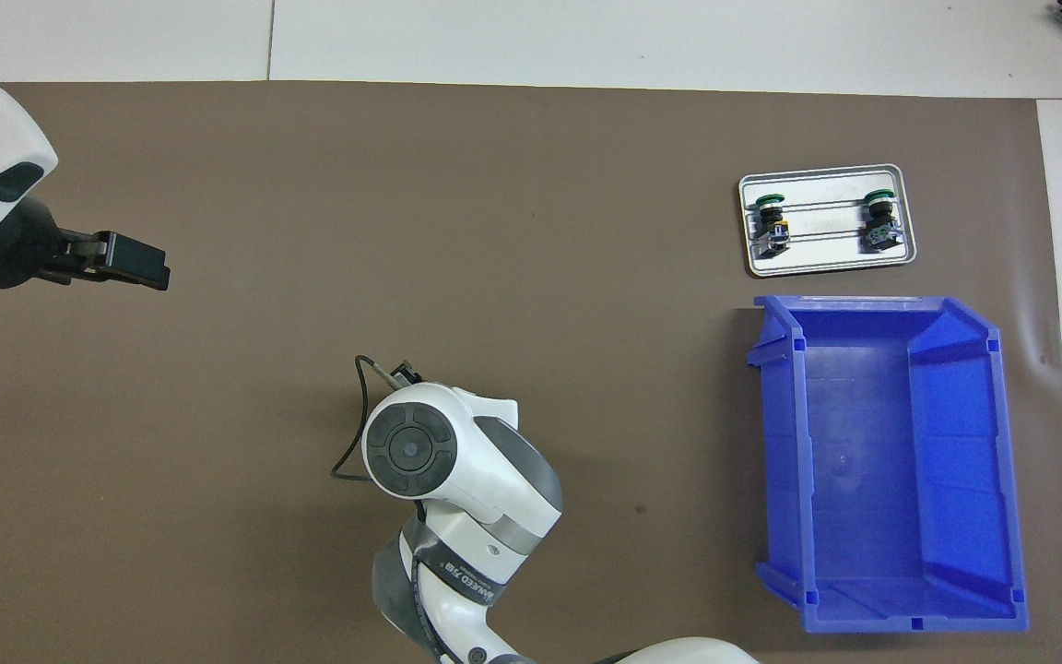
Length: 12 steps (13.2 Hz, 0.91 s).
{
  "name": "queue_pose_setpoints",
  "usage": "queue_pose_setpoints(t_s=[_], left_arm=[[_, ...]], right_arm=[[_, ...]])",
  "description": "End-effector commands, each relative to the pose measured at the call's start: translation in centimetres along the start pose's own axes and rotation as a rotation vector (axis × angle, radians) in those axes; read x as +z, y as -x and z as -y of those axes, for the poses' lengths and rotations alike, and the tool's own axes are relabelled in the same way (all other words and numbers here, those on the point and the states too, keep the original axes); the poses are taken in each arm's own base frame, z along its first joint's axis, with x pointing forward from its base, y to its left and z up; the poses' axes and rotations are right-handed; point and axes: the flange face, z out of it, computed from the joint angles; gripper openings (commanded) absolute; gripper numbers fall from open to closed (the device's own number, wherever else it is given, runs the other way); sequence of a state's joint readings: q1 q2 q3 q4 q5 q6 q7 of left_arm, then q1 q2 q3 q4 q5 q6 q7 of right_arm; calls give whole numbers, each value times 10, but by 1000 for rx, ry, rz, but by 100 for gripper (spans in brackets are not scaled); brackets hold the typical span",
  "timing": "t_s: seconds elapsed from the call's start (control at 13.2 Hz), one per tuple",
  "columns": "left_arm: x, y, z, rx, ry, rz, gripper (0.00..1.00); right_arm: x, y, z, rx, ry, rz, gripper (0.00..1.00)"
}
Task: Place and press button with both arms
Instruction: 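Grasp the green piece with the right gripper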
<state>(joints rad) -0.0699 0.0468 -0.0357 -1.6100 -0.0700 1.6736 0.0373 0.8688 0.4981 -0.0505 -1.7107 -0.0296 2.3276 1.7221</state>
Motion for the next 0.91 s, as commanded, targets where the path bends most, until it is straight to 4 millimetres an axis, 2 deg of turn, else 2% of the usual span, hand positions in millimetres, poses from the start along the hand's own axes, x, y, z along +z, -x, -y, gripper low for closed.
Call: queue_pose_setpoints(t_s=[0.0, 0.15, 0.23, 0.3, 0.38, 0.46, 0.68, 0.76, 0.84], left_arm=[[-2, 10, 3, 3, 11, -9, 100], [-1, 9, 3, 2, 11, -7, 100], [-1, 9, 3, 2, 11, -7, 100], [-2, 10, 3, 3, 11, -9, 100], [-2, 10, 3, 3, 11, -9, 100], [-2, 10, 3, 3, 11, -9, 100], [-1, 9, 3, 2, 11, -7, 100], [-2, 10, 3, 3, 11, -9, 100], [-1, 9, 3, 2, 11, -7, 100]], right_arm=[[8, 1, 0, 20, -14, -12, 100], [13, -1, -3, 26, -21, -9, 87], [13, 0, -3, 28, -24, -8, 75], [13, 0, -2, 35, -30, -6, 55], [12, 1, -3, 35, -30, -5, 8], [11, 2, -2, 37, -25, -2, 0], [6, -15, 1, -30, -10, -9, 0], [-1, -26, 3, -46, -12, -7, 0], [-22, -44, 5, -52, -26, -8, 0]])
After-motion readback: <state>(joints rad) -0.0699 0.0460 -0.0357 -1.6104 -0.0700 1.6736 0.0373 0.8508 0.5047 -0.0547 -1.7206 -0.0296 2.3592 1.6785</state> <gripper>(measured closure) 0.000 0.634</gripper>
